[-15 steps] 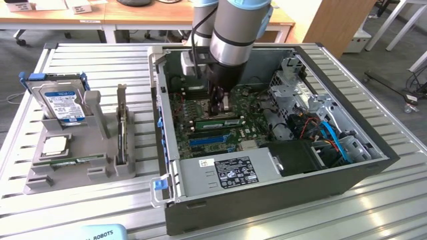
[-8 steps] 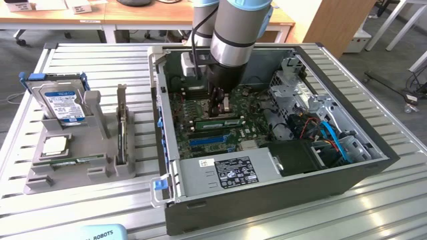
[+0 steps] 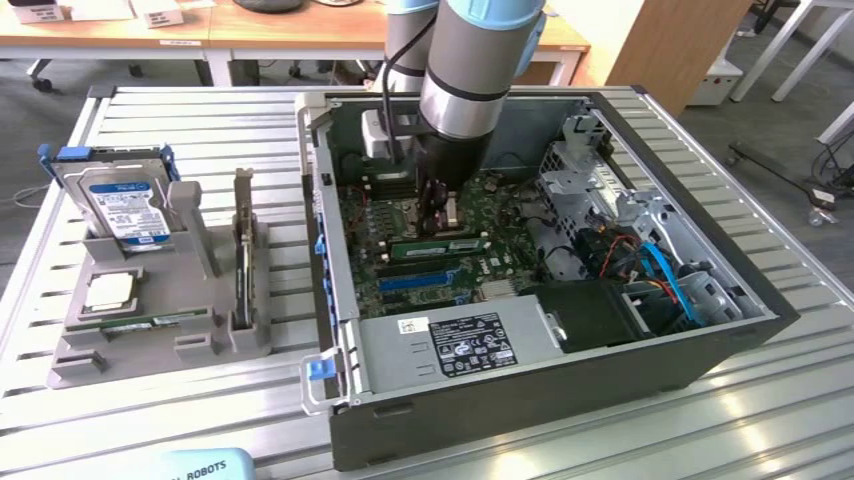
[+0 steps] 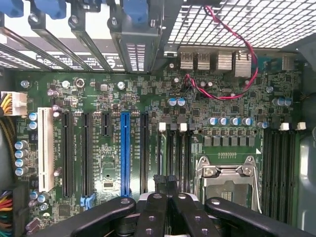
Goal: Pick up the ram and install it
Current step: 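Press down the ram until it locks into place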
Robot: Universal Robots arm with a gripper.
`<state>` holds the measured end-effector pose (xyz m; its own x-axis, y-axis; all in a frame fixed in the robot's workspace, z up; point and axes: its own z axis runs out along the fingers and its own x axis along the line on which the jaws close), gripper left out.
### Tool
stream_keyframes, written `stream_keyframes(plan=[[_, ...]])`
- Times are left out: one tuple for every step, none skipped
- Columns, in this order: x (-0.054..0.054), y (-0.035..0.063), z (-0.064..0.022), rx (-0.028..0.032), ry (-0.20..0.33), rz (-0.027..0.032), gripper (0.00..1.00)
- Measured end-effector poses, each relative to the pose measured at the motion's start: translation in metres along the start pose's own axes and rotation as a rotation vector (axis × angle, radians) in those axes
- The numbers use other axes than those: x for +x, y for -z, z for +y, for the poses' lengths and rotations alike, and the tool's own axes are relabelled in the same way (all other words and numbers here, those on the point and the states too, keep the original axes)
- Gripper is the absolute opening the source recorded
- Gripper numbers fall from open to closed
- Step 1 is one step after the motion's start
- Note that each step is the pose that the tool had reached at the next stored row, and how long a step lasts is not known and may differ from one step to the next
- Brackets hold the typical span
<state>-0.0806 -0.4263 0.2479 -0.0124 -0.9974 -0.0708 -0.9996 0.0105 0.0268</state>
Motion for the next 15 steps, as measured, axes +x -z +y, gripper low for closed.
stream_keyframes(plan=[[0.0001,-0.0011,0.0000,0.0000,0.000,0.0000,0.10],[0.0002,-0.0022,-0.0001,0.0000,0.000,0.0000,0.10],[0.0002,-0.0033,-0.0001,0.0000,0.000,0.0000,0.10],[0.0003,-0.0043,-0.0001,0.0000,0.000,-0.0001,0.10],[0.0004,-0.0053,-0.0001,-0.0001,0.000,0.0000,0.10],[0.0004,-0.0062,-0.0001,0.0000,0.000,-0.0001,0.10],[0.0005,-0.0069,-0.0001,0.0001,0.000,-0.0001,0.10],[0.0005,-0.0071,-0.0001,0.0000,0.000,0.0001,0.10],[0.0005,-0.0071,-0.0001,0.0000,0.000,0.0001,0.10],[0.0005,-0.0070,-0.0001,-0.0001,0.000,0.0001,0.10],[0.0005,-0.0071,-0.0001,-0.0001,0.000,0.0001,0.10],[0.0005,-0.0075,-0.0001,0.0001,0.000,-0.0002,0.10],[0.0005,-0.0084,-0.0002,0.0001,0.000,-0.0002,0.10],[0.0006,-0.0093,-0.0002,0.0001,0.000,-0.0002,0.10],[0.0007,-0.0102,-0.0002,0.0000,0.000,0.0000,0.10]])
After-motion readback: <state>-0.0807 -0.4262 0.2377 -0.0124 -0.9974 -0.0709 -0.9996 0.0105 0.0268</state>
